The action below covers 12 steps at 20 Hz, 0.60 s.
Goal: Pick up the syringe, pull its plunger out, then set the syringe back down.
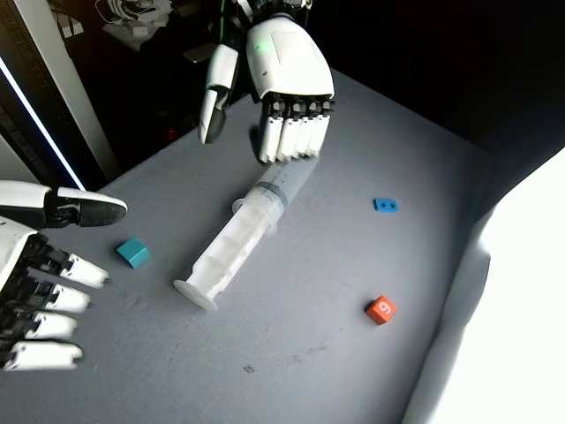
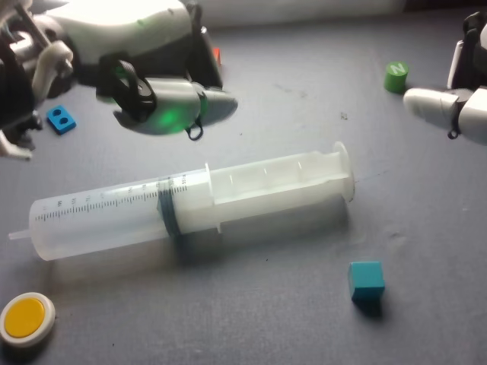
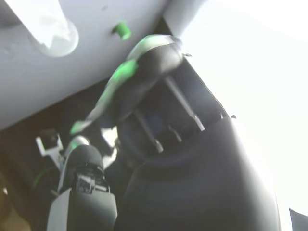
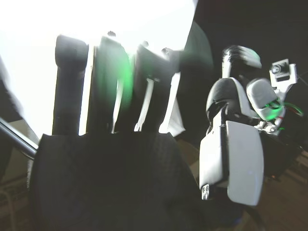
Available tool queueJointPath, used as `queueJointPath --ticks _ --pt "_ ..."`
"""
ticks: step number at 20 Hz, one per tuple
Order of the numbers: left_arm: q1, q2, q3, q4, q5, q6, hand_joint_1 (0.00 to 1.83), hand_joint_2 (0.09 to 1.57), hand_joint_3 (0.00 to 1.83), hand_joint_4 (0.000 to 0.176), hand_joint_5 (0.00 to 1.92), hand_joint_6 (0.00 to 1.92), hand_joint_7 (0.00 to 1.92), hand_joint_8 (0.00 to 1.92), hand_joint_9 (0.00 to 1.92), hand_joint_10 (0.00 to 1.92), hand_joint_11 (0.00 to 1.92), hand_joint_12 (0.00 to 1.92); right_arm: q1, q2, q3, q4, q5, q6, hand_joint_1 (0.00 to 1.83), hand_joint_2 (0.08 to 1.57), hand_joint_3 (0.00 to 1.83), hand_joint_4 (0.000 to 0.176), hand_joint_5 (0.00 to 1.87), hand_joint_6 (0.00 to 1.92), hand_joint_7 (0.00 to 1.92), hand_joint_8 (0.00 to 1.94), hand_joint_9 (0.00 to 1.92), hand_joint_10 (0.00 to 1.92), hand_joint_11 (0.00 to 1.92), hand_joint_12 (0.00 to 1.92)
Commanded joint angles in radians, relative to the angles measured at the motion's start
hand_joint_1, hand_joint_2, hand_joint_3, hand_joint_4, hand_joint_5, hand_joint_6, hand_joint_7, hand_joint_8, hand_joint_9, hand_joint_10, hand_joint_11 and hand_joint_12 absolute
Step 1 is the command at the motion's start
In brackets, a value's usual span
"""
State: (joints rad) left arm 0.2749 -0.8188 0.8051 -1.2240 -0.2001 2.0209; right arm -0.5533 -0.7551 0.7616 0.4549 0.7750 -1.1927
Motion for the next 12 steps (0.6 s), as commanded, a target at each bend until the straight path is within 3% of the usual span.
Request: queueJointPath --ticks 1,2,3,8,12 --pt "-0.025 0.005 0.005 0.014 -0.037 0.000 0.82 1.49 0.01 0.175 1.37 1.92 1.53 1.92 1.58 1.92 1.57 1.92 0.007 0.005 0.000 -0.024 0.116 0.000 1.05 1.44 0.00 0.000 1.74 1.92 1.82 1.94 1.88 1.92 1.92 1.92" --pt "-0.031 0.005 0.007 0.014 -0.032 0.002 0.52 1.53 0.02 0.176 1.30 1.92 1.46 1.92 1.52 1.92 1.52 1.92 0.007 0.004 0.000 -0.026 0.120 -0.007 1.12 1.43 0.00 0.000 1.68 1.92 1.76 1.94 1.83 1.92 1.92 1.92" --pt "-0.038 0.005 0.009 0.014 -0.031 0.004 0.62 1.53 0.01 0.176 1.28 1.92 1.45 1.92 1.50 1.92 1.48 1.92 0.007 0.003 0.000 -0.028 0.123 -0.010 1.02 1.44 0.00 0.000 1.65 1.92 1.74 1.94 1.80 1.92 1.88 1.92" --pt "-0.051 0.005 0.011 0.015 -0.016 0.018 0.57 1.51 0.00 0.174 1.31 1.92 1.47 1.92 1.50 1.92 1.47 1.92 0.003 0.003 0.000 -0.110 0.126 -0.010 1.02 1.44 0.00 0.000 1.61 1.92 1.71 1.94 1.77 1.92 1.84 1.92" --pt "-0.060 0.005 0.010 0.015 -0.016 0.023 0.68 1.50 0.00 0.176 1.33 1.92 1.46 1.92 1.49 1.92 1.48 1.92 0.000 0.003 0.001 -0.171 0.126 -0.009 1.04 1.43 0.00 0.000 1.60 1.92 1.69 1.94 1.74 1.92 1.82 1.92"
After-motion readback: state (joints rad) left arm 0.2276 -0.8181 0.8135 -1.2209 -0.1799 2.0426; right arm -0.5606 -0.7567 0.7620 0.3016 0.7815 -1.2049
